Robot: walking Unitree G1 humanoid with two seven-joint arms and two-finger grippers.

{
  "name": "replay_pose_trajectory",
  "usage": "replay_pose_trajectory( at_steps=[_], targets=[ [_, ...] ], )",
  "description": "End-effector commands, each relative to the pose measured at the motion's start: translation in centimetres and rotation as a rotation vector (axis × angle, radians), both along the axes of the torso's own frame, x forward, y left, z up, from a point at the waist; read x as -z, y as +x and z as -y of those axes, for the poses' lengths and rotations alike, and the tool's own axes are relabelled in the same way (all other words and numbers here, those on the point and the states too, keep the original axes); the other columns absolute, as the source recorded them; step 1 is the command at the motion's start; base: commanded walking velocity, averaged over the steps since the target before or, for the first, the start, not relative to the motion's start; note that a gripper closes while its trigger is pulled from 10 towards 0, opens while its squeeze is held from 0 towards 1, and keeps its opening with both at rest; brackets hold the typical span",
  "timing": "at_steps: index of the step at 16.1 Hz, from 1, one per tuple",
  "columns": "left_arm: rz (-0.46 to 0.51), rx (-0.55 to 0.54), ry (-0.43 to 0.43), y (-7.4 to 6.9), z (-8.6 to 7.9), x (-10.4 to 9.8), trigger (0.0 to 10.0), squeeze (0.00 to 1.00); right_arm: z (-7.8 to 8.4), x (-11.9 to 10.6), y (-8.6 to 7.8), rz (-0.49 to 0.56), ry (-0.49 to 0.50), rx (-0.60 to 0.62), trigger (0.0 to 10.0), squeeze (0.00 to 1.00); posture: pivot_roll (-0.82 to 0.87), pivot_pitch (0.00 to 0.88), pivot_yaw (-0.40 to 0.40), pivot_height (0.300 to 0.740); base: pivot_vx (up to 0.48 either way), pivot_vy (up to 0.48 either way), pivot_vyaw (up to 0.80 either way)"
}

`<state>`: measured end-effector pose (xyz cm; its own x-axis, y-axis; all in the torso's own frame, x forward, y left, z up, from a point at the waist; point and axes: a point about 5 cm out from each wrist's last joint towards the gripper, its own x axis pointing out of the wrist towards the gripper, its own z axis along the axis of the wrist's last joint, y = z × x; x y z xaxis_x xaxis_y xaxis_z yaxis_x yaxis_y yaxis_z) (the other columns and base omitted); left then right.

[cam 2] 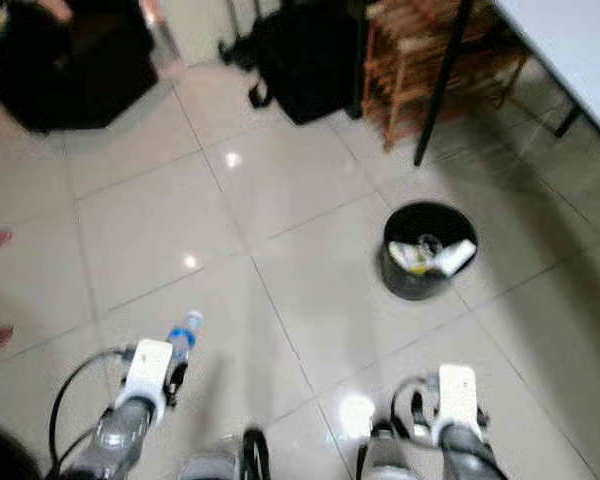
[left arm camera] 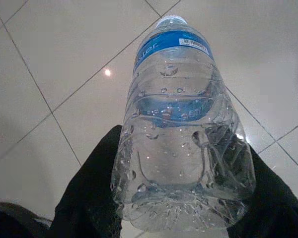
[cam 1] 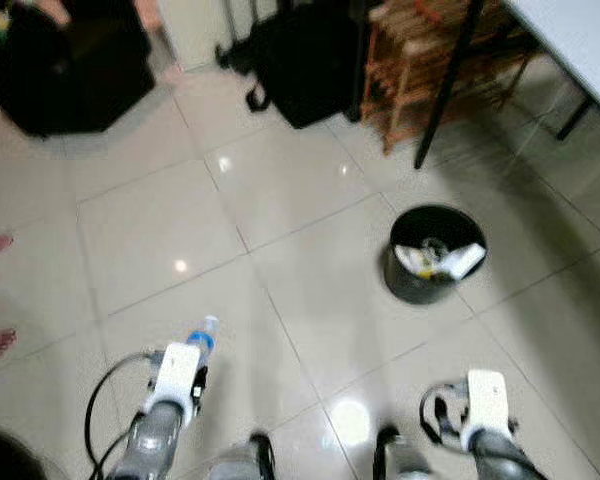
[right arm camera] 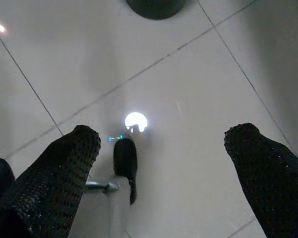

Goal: Picking trash to rubbish bin

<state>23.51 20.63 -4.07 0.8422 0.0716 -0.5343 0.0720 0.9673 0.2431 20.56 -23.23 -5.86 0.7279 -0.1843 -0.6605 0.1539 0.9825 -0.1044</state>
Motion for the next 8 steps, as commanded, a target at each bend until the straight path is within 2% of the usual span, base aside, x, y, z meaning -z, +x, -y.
replay_pose_trajectory(
  at_steps=[1, 2, 8],
  targets=[
    [-0.037, -0.021, 0.006, -0.87, -0.46, 0.59, 10.0, 0.00, -0.14, 0.74, -1.12, -0.045, 0.014, 0.009, 10.0, 0.00, 0.05, 0.264, 0.108, 0.740, 0.319, 0.000, -0.80],
    [-0.037, -0.021, 0.007, -0.86, -0.46, 0.59, 10.0, 0.00, -0.15, 0.73, -1.10, -0.044, 0.014, 0.008, 10.0, 0.00, 0.05, 0.264, 0.108, 0.740, 0.319, 0.000, -0.80],
    [-0.038, -0.018, 0.006, -0.82, -0.39, 0.59, 10.0, 0.00, -0.33, 0.72, -1.02, -0.040, 0.016, 0.000, 10.0, 0.00, 0.05, 0.261, 0.109, 0.740, 0.322, 0.000, 0.00]
  ],
)
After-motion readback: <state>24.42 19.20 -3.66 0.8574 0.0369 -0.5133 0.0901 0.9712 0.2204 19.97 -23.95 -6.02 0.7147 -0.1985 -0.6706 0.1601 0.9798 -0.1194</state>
